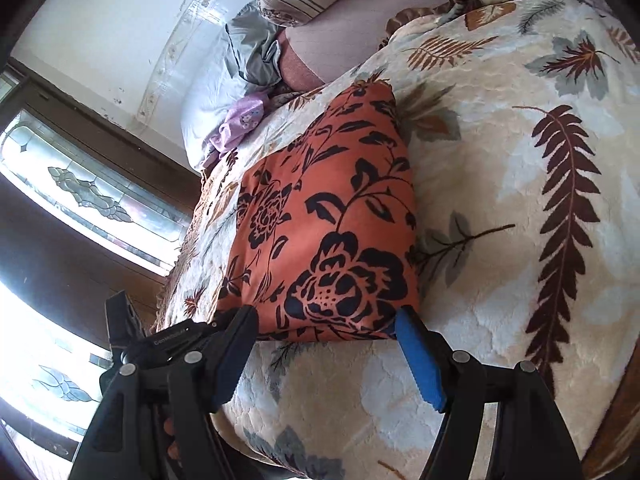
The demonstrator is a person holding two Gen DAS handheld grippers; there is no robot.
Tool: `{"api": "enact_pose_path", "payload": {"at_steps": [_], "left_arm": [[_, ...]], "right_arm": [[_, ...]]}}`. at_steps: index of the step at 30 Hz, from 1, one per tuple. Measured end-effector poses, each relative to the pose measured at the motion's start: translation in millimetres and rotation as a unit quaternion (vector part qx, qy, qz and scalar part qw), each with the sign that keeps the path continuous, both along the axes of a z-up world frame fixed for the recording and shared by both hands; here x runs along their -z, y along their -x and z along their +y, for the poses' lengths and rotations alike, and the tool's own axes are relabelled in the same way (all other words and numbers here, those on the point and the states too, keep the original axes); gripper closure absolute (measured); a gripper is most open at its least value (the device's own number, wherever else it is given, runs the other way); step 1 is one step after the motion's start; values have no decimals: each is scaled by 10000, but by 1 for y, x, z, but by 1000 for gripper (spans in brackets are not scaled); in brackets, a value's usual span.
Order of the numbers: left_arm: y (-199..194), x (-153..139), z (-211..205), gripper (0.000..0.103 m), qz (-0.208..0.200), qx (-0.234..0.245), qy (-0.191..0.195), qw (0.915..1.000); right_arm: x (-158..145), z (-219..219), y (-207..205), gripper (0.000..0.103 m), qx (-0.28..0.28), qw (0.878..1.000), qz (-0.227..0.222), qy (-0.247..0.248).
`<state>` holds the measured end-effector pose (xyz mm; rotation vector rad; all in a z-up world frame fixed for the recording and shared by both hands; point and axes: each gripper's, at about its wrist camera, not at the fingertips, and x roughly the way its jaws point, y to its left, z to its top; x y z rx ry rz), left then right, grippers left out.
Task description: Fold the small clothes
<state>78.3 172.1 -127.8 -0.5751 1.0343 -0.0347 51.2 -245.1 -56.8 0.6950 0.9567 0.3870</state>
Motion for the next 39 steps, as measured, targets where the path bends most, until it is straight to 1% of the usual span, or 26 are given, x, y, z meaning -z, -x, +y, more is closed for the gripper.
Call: {"api": "enact_pose_path", "payload": {"at_steps": [3,6,9,10,13,14,15,16,18,20,22,24,25,26,27,28,29,30,31,32,33,34,35,36,38,39], "left_arm": [[-1,5,1,88,46,-12,19,10000],[-5,3,-1,87,114,44,-65,9999],[-3,-13,-5,84,122,277,-323,9990],[-2,-21,-5,82,116,330,-376,9987],[0,-51,-3,77,-251,363,-661,9968],[-3,-62,-4,73,-402,375,-797,9953],[-8,-71,-5,70,-533,407,-890,9938],[-16,-78,-9,64,-636,493,-952,9922],[-39,-83,-20,63,-728,726,-1157,9879],[-65,-79,-33,63,-672,963,-1319,9843],[-89,-67,-44,63,-568,1132,-1508,9804],[-108,-45,-47,63,-130,1061,-1899,9760],[-117,-29,-46,60,161,1031,-1998,9743],[-120,-18,-41,59,309,934,-1832,9781],[-117,-14,-34,59,303,788,-1675,9822],[-114,-15,-31,57,271,717,-1663,9831],[-110,-15,-32,56,227,714,-1730,9821],[-107,-15,-32,56,177,726,-1799,9808],[-105,-13,-32,53,142,712,-1863,9798],[-103,-11,-31,47,109,663,-1875,9800],[-103,-9,-30,45,101,625,-1830,9811],[-103,-8,-28,45,107,614,-1774,9822],[-103,-8,-27,44,105,610,-1741,9828],[-103,-10,-27,44,100,615,-1733,9829],[-103,-10,-29,44,78,657,-1770,9820],[-104,-10,-28,44,71,655,-1756,9823]], "right_arm": [[-7,-8,-8,29,78,9999,-73,-18],[-10,-12,-17,29,33,9999,-51,-80],[-12,-16,-26,28,-20,9998,15,-185],[-12,-17,-29,28,-26,9997,32,-223],[-10,-26,-37,22,62,9993,125,-351],[-7,-30,-40,21,116,9988,185,-433],[-4,-35,-45,21,178,9980,275,-536],[0,-40,-51,21,234,9969,365,-657],[11,-49,-66,21,284,9938,559,-919],[24,-56,-84,21,356,9891,782,-1193],[38,-57,-102,21,323,9828,1020,-1503],[49,-52,-117,21,256,9786,1182,-1666],[55,-47,-123,20,139,9763,1258,-1754],[61,-42,-129,26,78,9757,1355,-1723],[65,-36,-134,50,-3,9768,1415,-1606],[62,-28,-136,52,-108,9823,1360,-1282],[49,-20,-134,58,-189,9905,1141,-750],[31,-9,-129,60,-325,9960,823,-149],[13,5,-121,60,-459,9965,487,494],[4,20,-116,60,-617,9926,208,1027],[10,31,-115,60,-785,9859,180,1470],[23,31,-119,57,-787,9849,364,1500],[32,19,-122,48,-618,9909,530,1076],[36,4,-125,43,-442,9953,688,513],[39,-15,-124,35,-279,9946,932,-366],[37,-22,-124,29,-238,9934,914,-649]]}}
